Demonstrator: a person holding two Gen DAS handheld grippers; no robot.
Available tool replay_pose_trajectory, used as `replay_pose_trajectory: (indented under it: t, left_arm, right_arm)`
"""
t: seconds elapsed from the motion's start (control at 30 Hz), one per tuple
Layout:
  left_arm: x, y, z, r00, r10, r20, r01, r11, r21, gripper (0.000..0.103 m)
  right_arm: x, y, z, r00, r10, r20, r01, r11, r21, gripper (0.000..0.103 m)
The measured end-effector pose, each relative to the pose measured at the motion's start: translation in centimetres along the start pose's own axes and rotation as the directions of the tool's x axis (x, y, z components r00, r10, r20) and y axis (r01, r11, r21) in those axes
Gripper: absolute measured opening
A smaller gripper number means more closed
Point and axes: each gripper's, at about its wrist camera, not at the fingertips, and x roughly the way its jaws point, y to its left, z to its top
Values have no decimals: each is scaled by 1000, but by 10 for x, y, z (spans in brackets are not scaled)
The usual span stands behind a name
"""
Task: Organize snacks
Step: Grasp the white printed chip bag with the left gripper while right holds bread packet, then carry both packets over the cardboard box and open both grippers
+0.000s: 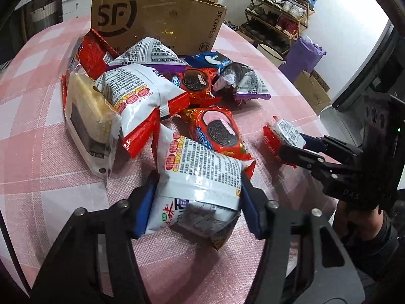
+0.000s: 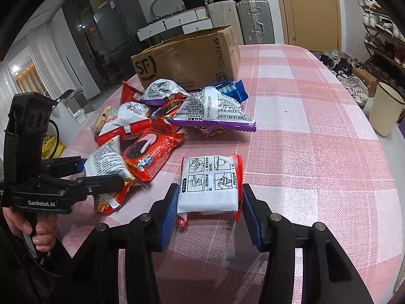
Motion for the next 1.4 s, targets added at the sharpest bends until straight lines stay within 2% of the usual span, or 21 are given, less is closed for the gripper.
replay_pose_trajectory:
  t: [0.33, 0.9, 1.4]
  left_arm:
    - [-13, 0, -8, 1000, 12, 17, -12, 1000, 0, 51]
    - [-60, -10, -9, 994, -41, 103, 39, 999, 21, 51]
    - [-97, -1, 6, 983, -41, 182, 40, 999, 8, 51]
  right_arm:
    - [-6, 4, 1, 1000, -2, 12, 2, 1000, -9, 49]
    - [-20, 17, 9, 999, 8, 46, -6, 999, -37, 49]
    - [-44, 42, 36, 990, 93, 104, -84, 993, -86, 49]
